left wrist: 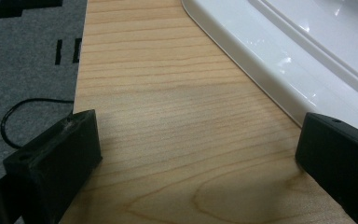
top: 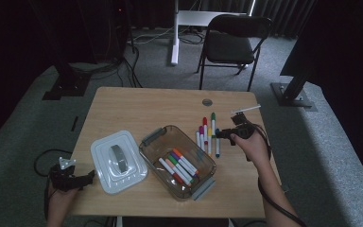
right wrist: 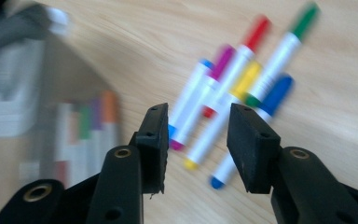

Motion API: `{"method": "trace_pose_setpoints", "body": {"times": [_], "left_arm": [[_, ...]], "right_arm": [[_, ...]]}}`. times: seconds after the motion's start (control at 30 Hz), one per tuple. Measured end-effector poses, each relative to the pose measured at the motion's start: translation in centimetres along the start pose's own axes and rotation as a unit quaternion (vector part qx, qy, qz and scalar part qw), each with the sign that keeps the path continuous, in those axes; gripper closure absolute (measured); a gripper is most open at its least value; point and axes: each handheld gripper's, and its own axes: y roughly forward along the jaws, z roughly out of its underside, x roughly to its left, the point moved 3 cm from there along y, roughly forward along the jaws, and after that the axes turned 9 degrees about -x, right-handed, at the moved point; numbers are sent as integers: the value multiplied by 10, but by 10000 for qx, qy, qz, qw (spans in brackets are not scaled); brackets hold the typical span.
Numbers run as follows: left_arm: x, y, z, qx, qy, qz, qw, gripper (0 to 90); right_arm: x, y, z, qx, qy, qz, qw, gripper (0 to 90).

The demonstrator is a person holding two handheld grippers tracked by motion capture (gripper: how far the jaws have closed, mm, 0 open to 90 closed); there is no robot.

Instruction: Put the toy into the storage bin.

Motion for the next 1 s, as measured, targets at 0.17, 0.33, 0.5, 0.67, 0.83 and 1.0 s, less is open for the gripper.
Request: {"method": "trace_pose_setpoints", "body": {"times": [0.17, 0.33, 0.5, 0.67, 0.83, 1.0], "left_arm": [[0, 0, 0, 0, 0, 0, 10000, 5], [0, 0, 0, 0, 0, 0, 10000, 5], [0, 0, 0, 0, 1, 0, 10000, 5], [0, 0, 0, -1, 0, 0, 10000, 5], [0, 0, 0, -1, 0, 0, 10000, 4], [0, 0, 0, 0, 0, 0, 10000, 5]], "right_arm": [[-25, 30, 15, 67, 305, 484, 9983, 621], [-35, 48, 21, 99, 490, 666, 9965, 622], [-41, 67, 22, 183, 617, 864, 9942, 624], [-46, 75, 23, 298, 677, 992, 9923, 631], [-49, 78, 24, 352, 772, 1106, 9902, 642], [-53, 77, 26, 416, 847, 1227, 9879, 666]]}}
